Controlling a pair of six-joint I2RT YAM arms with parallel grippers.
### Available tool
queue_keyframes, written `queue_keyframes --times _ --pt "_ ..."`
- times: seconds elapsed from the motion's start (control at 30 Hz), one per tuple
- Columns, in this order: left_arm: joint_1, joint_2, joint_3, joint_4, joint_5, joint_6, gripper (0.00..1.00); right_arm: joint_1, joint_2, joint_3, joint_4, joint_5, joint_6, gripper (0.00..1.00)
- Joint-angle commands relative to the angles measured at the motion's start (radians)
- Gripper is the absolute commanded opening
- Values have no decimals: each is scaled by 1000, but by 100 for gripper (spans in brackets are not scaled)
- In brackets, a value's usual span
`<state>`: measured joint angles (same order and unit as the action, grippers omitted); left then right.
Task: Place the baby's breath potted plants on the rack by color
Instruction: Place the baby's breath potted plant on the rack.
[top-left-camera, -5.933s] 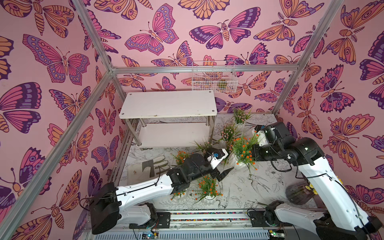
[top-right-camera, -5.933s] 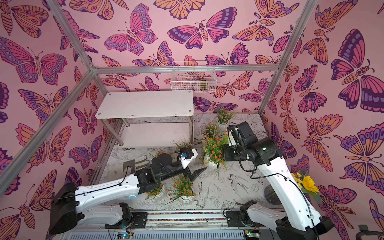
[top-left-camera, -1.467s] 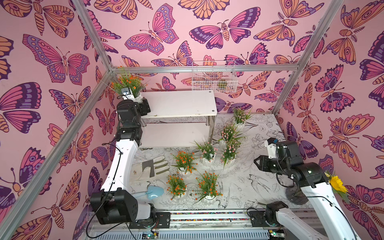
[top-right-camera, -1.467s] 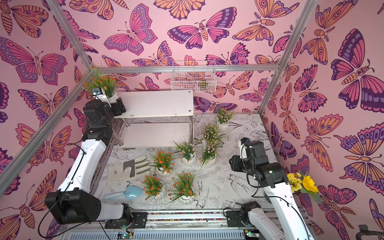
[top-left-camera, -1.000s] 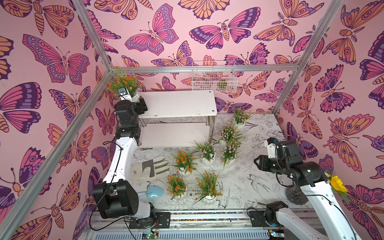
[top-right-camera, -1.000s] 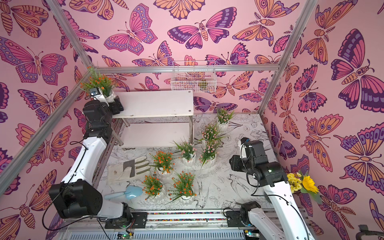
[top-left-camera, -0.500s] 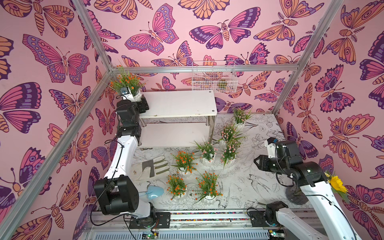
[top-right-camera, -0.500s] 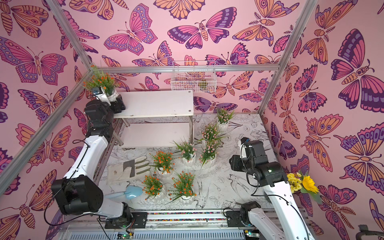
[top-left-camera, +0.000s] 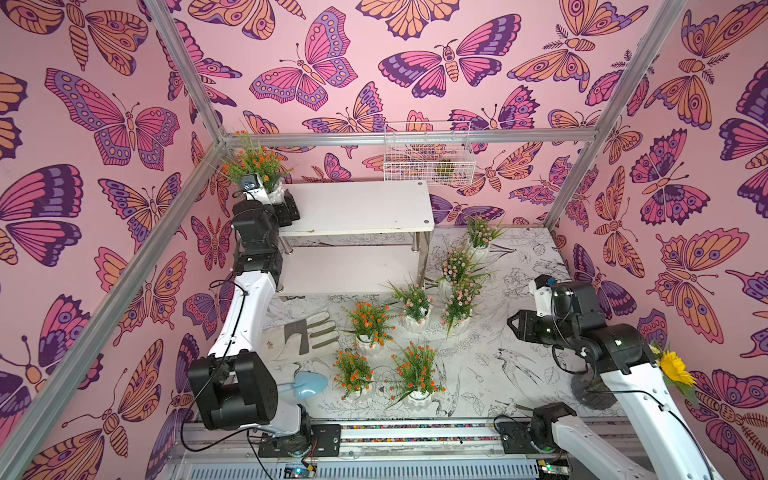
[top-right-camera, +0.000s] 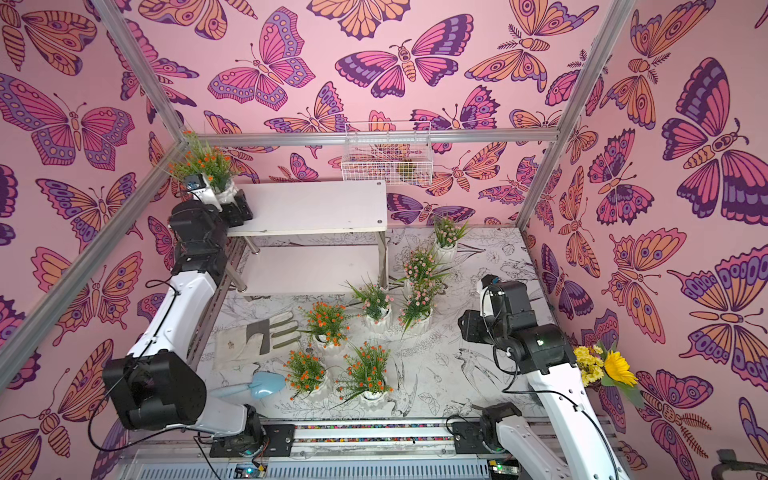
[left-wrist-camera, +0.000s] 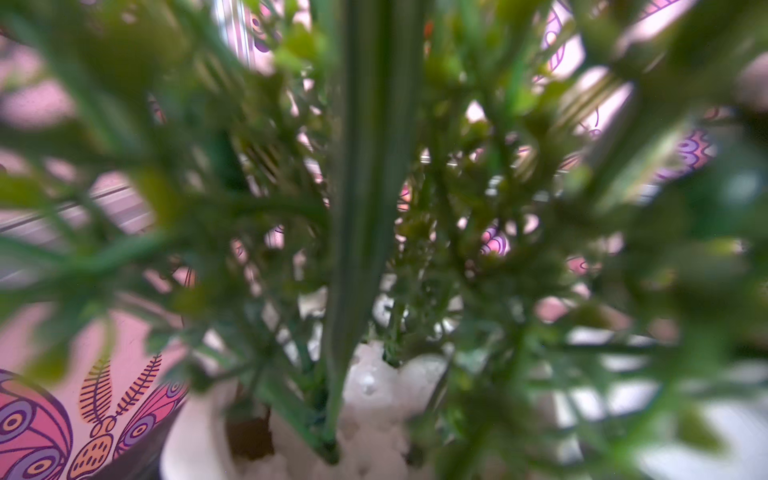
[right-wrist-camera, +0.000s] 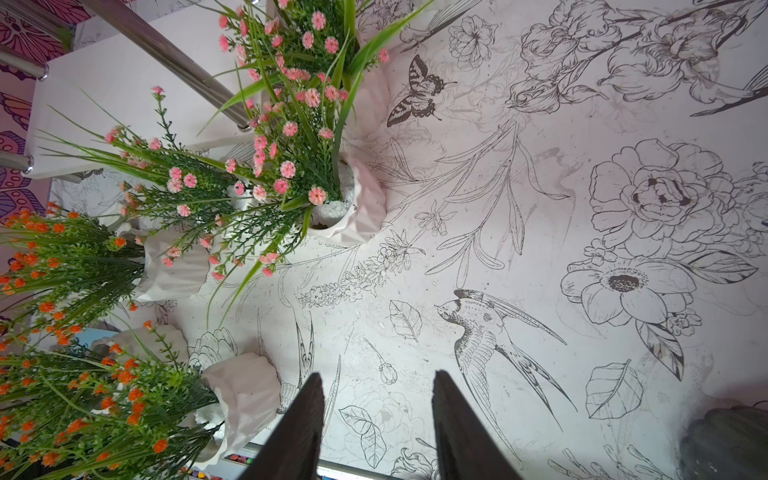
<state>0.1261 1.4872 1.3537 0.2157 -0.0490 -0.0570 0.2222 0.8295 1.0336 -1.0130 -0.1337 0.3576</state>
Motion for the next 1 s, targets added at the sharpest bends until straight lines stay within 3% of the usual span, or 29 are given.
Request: queue_keyframes --times 0.0,0.4,0.53,0.67,0.97 --pt "3 -42 -31 33 37 18 100 -6 -11 1 2 -10 -19 45" --pt "3 -203 -100 -2 -21 56 100 -6 -7 1 11 -19 -14 50" --pt "1 -327 -164 -44 -49 4 100 -6 -9 -5 19 -26 -9 51" --pt "-9 -434 -249 -56 15 -58 100 -5 1 -19 26 -64 -12 50" --pt "-159 -613 -432 -127 100 -124 100 9 20 -122 102 -146 31 50"
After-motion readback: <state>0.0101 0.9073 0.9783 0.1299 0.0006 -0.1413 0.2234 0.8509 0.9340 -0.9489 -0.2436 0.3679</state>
